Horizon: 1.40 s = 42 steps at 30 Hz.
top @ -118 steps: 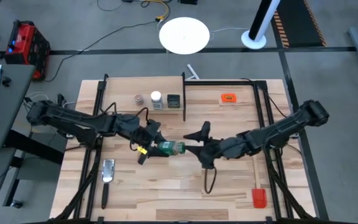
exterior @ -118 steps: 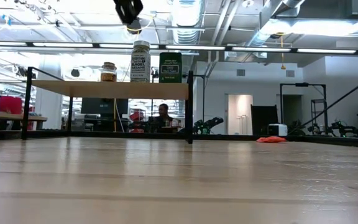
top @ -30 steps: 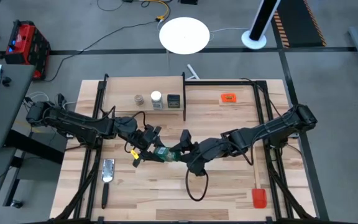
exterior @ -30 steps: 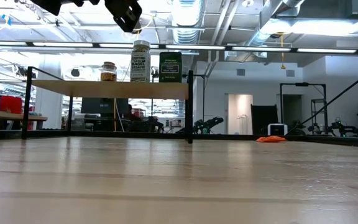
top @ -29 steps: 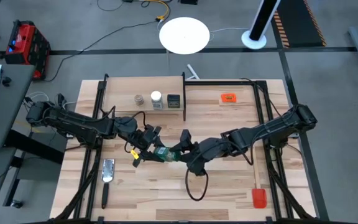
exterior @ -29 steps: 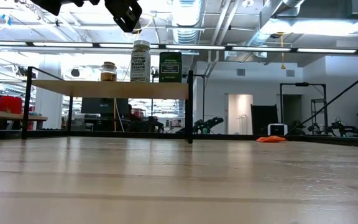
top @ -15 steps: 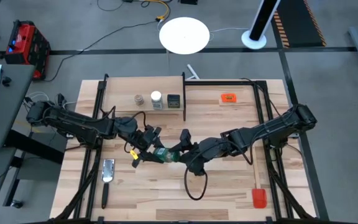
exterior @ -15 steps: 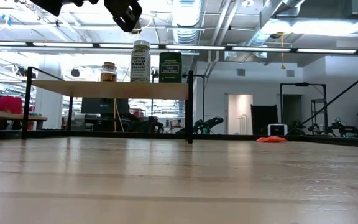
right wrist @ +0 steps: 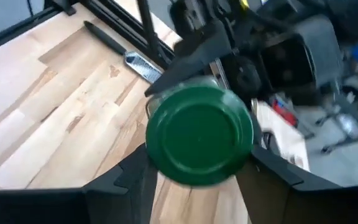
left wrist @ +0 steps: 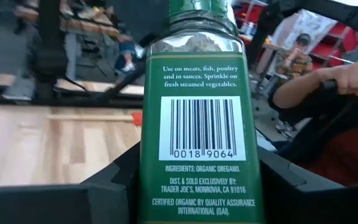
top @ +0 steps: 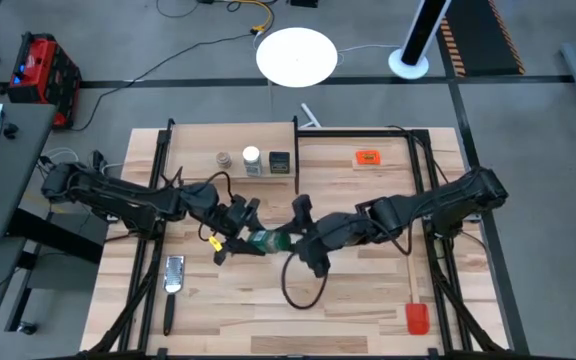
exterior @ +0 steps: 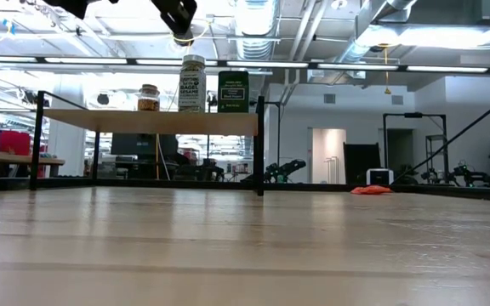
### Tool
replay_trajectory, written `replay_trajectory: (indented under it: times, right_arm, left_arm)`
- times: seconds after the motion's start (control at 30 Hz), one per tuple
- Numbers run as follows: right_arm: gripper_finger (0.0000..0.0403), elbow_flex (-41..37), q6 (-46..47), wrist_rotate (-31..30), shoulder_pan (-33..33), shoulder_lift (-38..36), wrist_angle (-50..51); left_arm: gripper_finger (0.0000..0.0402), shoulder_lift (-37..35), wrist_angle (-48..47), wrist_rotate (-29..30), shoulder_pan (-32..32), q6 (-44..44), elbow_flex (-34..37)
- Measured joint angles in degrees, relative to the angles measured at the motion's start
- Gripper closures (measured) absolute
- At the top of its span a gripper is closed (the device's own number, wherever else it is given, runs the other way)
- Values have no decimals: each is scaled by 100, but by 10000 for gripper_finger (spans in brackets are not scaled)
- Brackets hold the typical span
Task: Shelf spices
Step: Put the green seasoning bottle on the shelf
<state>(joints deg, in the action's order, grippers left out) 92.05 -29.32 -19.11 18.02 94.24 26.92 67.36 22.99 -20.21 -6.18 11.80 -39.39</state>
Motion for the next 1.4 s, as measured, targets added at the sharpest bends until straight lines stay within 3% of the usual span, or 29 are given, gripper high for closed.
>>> replay_trajectory:
  times: [0.17,0.37,0.6,0.7,0.87,1.0,1.13,1.27,1.4]
  right_arm:
    - [242,281,226,-15,-190,-21,478]
    - [316,447,122,189,-389,-31,643]
    - [378,452,115,232,-584,-31,836]
    - [394,452,108,232,-641,-28,1037]
    - [396,452,272,426,-668,-26,1236]
    - [389,452,402,991,-699,-24,1229]
    - [393,450,402,1029,-684,-22,1182]
    - [396,328,402,1170,-680,-22,1035]
    - [395,194,463,1742,-682,-17,974]
  left_arm:
    - [216,-264,-278,383,-13,-170,19]
    - [217,-458,-463,845,-6,-298,19]
    - [228,-549,-329,666,-40,-432,27]
    - [229,-681,-342,137,-143,-1046,26]
    - [230,-971,-870,-515,-339,-2512,26]
    - [230,-1130,-862,-507,-345,-2783,26]
    - [230,-1171,-675,-637,-345,-2815,35]
    - [230,-1170,52,-1020,-344,-2970,472]
    - [230,-1157,1546,-1099,-276,-2689,1271]
